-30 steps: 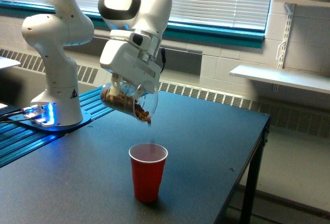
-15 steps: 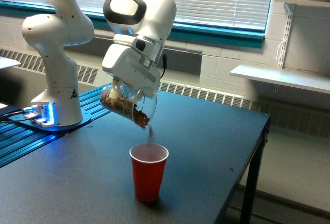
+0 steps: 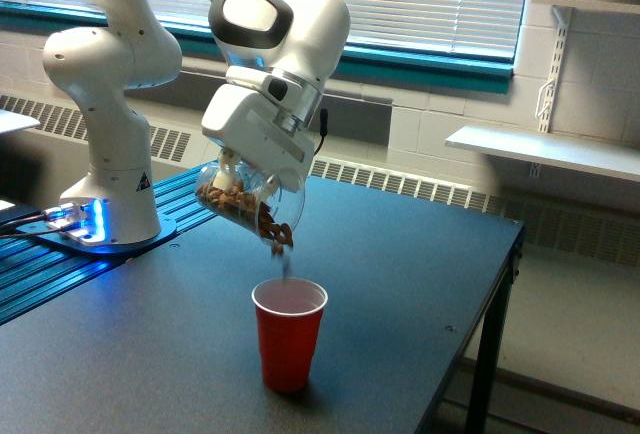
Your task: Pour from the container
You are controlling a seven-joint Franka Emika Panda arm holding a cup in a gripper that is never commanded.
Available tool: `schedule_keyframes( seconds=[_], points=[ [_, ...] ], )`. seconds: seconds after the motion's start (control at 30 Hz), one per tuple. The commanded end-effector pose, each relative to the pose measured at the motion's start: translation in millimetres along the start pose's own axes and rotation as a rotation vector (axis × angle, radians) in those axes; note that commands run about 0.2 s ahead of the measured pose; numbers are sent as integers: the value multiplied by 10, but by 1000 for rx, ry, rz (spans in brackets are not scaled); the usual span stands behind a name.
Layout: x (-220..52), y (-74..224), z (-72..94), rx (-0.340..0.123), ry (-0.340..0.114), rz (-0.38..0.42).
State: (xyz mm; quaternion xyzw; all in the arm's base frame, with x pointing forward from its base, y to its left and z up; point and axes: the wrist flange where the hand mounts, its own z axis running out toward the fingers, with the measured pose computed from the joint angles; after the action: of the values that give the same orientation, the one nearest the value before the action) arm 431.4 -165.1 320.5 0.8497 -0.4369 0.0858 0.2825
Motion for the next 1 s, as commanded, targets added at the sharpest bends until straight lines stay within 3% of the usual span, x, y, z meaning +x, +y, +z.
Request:
schedule_keyframes(
  seconds=[0.03,1.0],
  points=[
    [-6,-74,-59,-22,16,-4],
    [5,-116,-73,-99,12,-2]
  ],
)
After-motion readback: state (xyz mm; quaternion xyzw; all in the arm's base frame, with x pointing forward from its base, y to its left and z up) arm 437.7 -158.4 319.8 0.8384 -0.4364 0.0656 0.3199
